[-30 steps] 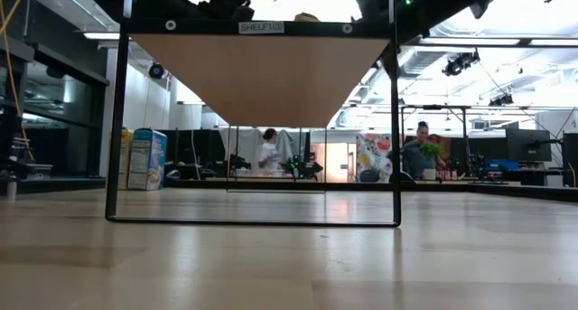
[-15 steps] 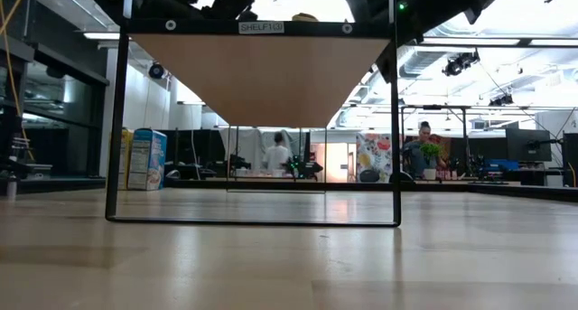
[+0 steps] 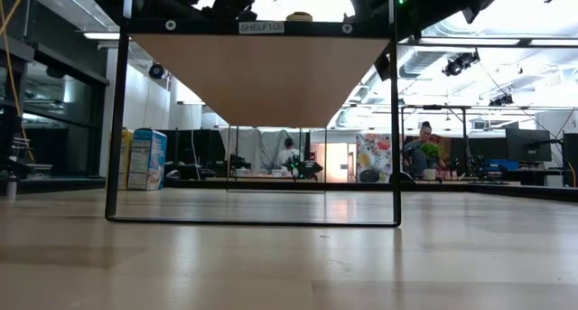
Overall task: Stack cereal on shelf
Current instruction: Put the bottom yellow cereal box on the shelf
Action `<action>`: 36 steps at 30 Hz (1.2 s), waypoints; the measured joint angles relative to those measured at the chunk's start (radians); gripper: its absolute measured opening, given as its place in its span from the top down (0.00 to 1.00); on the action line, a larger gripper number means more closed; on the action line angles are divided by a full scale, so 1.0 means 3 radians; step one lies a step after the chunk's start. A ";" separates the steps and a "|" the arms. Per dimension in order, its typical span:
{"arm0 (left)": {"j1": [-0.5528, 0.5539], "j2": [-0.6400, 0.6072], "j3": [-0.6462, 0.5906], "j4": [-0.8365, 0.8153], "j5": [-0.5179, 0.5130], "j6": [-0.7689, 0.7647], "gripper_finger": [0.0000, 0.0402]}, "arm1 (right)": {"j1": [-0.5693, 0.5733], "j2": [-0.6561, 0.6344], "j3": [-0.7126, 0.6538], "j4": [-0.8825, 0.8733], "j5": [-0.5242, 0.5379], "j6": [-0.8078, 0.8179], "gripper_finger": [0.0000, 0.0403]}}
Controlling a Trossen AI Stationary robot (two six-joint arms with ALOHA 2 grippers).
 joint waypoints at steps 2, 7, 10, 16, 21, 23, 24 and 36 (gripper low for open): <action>0.0000 0.0000 0.0000 -0.0001 0.0002 -0.0038 1.00 | 0.0000 0.0000 0.0000 0.0000 0.0000 0.0000 1.00; -0.0036 0.0000 0.0000 -0.0001 0.0092 -0.0100 1.00 | 0.0000 0.0000 0.0008 0.0023 0.0002 -0.0046 1.00; -0.0071 0.0000 0.0000 -0.0009 0.0093 -0.0137 1.00 | 0.0000 0.0000 0.0067 0.0018 0.0002 -0.0063 1.00; -0.0134 0.0003 0.0000 -0.0014 0.0098 -0.0150 1.00 | 0.0001 -0.0001 0.0273 -0.0185 0.0003 -0.0201 1.00; -0.0146 -0.0045 0.0000 -0.0109 0.0109 -0.0143 1.00 | 0.0000 -0.0003 0.0476 -0.0616 0.0037 -0.0300 1.00; -0.0141 -0.0159 0.0000 -0.0279 0.0111 -0.0111 1.00 | 0.0000 -0.0003 0.0547 -0.0775 0.0038 -0.0377 1.00; -0.0137 -0.0237 0.0000 -0.0402 0.0111 -0.0086 1.00 | 0.0000 -0.0003 0.0583 -0.0882 0.0039 -0.0410 1.00; -0.0161 -0.1537 -0.0914 -0.0131 0.0099 -0.0233 1.00 | 0.0148 -0.0428 0.0559 -0.2208 0.0484 0.0009 1.00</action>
